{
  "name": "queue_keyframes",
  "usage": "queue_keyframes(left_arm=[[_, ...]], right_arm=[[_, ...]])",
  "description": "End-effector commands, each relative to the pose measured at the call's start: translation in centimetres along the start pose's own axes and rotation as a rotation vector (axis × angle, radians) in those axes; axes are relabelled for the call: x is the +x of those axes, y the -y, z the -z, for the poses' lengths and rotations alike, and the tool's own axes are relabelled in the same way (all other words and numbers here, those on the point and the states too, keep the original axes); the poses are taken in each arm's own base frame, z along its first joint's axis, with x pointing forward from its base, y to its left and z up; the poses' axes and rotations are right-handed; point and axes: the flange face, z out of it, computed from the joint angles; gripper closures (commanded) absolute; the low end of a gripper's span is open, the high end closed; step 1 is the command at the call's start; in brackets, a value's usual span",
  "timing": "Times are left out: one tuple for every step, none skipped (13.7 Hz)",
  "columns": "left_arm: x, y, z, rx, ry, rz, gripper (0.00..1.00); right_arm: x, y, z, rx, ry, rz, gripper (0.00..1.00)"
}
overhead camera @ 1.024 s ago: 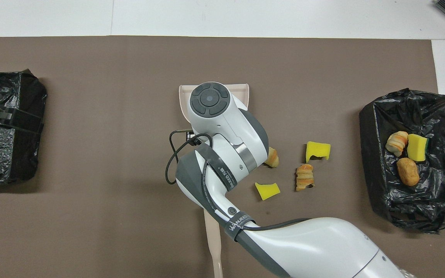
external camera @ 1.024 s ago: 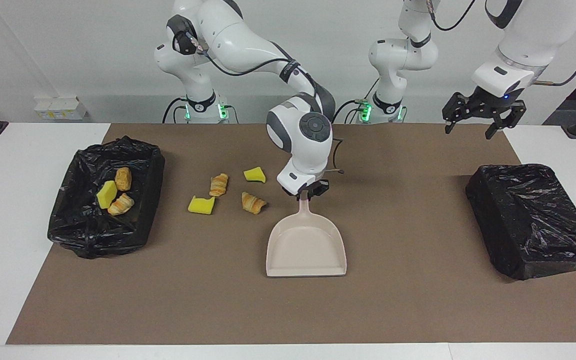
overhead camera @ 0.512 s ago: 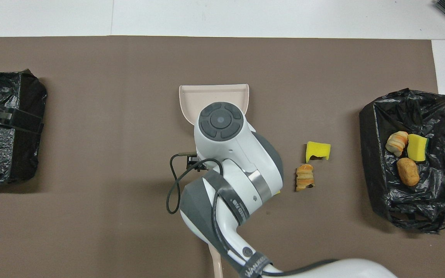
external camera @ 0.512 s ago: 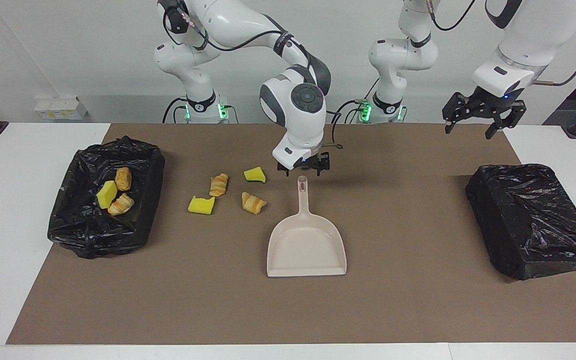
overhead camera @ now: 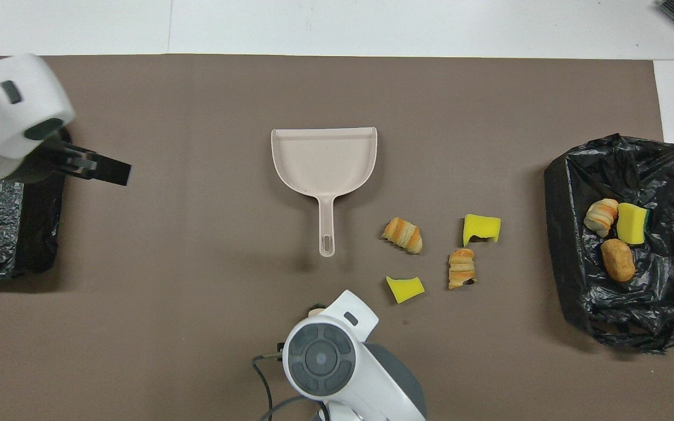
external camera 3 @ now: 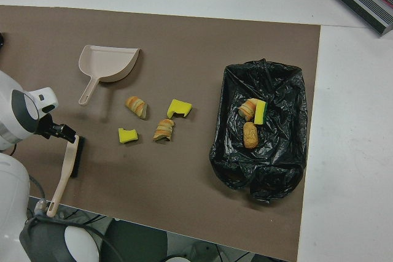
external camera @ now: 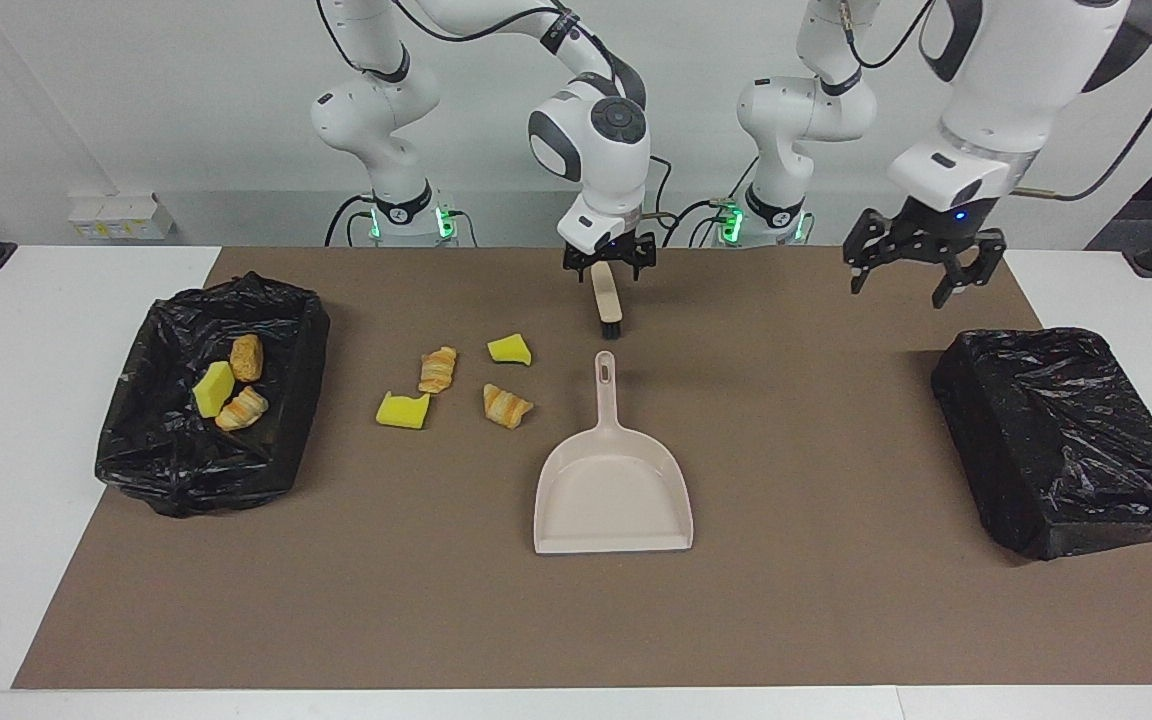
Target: Sweep and dump trash in bin
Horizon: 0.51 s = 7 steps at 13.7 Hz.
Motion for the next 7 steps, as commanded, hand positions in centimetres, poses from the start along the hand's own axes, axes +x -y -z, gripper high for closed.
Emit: queue_keyframes(left_arm=[[1.8,-4.9,-6.5,-0.014,-0.009,-0.046,0.00],[2.6,-7.2,-8.3,-0.019,-0.012,-0.048,0.00],[3.2,-10.2,-10.3,-0.027,-0.009,-0.029,0.00],[3.7,-13.2,-12.6,-0.033,-0.006,0.021,0.00],[3.7,-16.5,-14.5,-0.041,-0.014,0.077,0.00],[3.3,-18.6,-16.4,-0.049,-0.022,0.123,0.00],[2.7,-20.7,-18.0,-0.056,-0.027,0.141,0.00]], right_arm=[[-4.8,-2.2,-0.8,0.008,-0.004,-0.006,0.00],[-6.1,-2.3,-1.3,-0.001,0.004,-0.002,0.02],[-7.4,-1.7,-2.0,0.004,0.028,-0.012,0.05],[-7.9,-1.4,-2.3,0.019,0.050,-0.032,0.09],[-8.1,-1.3,-2.6,0.037,0.064,-0.053,0.13],[-8.3,-1.4,-3.1,0.050,0.078,-0.067,0.18],[-9.1,-1.1,-3.7,0.052,0.086,-0.059,0.20]])
